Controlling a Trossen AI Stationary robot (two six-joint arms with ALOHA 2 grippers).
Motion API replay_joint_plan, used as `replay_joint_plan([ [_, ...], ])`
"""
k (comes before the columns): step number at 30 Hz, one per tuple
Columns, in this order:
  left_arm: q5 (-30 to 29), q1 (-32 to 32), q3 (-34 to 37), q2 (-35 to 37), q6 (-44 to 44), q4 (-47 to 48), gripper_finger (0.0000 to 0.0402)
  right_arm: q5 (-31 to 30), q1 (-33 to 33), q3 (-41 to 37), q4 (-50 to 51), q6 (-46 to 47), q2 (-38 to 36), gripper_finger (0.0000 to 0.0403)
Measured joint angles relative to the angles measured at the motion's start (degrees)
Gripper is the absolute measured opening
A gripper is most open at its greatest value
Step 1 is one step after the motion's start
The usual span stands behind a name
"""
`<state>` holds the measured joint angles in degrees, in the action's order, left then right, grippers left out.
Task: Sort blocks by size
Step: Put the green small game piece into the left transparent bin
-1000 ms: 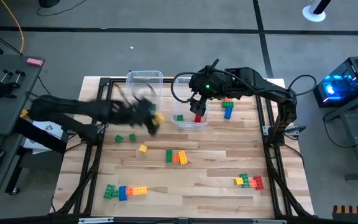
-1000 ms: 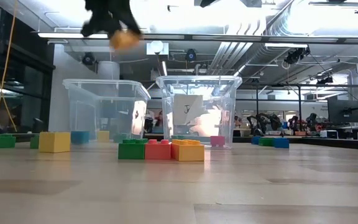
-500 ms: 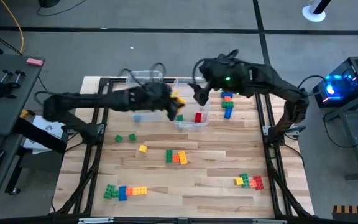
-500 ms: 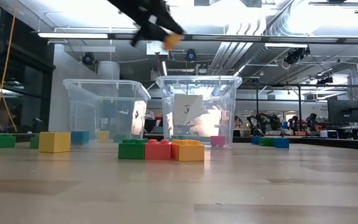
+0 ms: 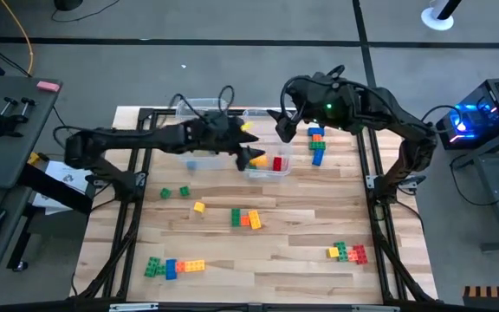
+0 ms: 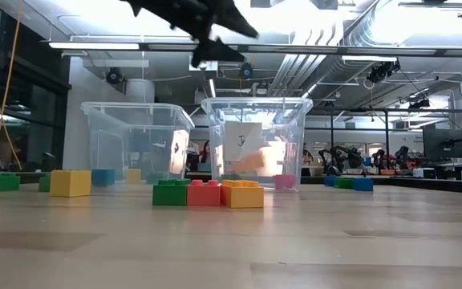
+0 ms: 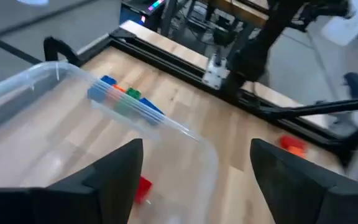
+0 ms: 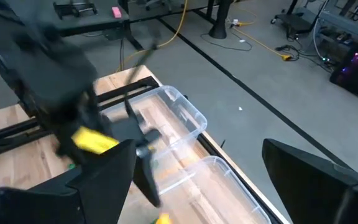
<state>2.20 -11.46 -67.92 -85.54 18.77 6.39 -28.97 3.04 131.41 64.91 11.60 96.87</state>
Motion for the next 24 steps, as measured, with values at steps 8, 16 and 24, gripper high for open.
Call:
replay_joint_plan([
  [8,-0.01,10.12,2.58,16.55,3.5,28.47,0.0278,-0.03,0.08,-0.02,0.94,-2.3,0.05,0.0346],
  [16,-18.14,26.35,18.15,29.18,38.97,55.02,0.0258,-0.01,0.08,-0.04,2.6,-2.61,0.44,0.0346],
  [24,-1.23,15.39,26.14,23.72,35.23,56.48,0.0234,0.44,0.47,-0.09,2.59,-2.6,1.53,0.0346],
])
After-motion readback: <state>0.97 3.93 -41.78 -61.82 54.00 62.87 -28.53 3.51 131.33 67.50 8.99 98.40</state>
